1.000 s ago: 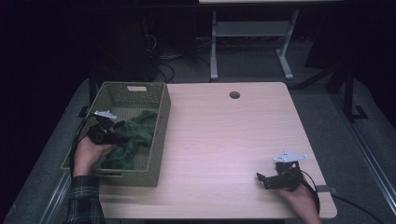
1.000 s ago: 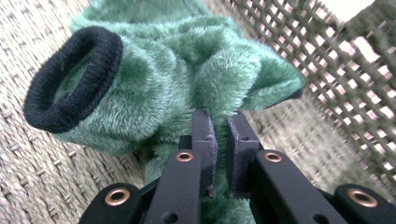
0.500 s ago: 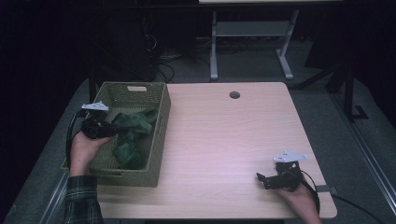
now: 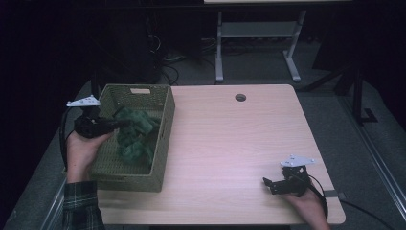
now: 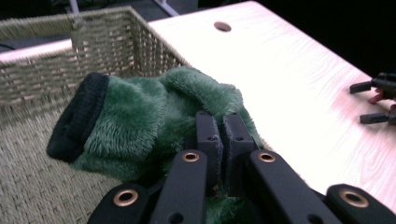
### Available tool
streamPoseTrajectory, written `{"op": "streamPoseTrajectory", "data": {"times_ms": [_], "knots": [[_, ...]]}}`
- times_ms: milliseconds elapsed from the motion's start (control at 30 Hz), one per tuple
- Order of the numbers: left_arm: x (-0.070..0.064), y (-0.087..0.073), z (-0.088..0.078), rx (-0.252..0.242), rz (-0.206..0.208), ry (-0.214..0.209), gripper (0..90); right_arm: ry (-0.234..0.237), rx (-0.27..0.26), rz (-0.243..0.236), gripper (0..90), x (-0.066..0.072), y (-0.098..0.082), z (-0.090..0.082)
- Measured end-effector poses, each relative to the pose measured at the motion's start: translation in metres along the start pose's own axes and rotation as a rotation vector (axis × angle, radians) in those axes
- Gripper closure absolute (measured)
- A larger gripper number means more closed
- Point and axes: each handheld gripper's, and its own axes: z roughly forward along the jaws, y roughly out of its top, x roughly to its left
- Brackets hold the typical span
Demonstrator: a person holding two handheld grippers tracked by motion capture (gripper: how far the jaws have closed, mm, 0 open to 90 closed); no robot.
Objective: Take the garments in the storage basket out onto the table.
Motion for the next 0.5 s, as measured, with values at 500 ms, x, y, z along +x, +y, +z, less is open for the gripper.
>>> {"op": "streamPoseTrajectory", "data": {"times_ms": [500], "knots": [[-0.014, 0.036, -0.025, -0.06, 0.045, -0.054, 87.4, -0.006, -0.002, 0.009, 1.3, 0.001, 0.0, 0.0]]}}
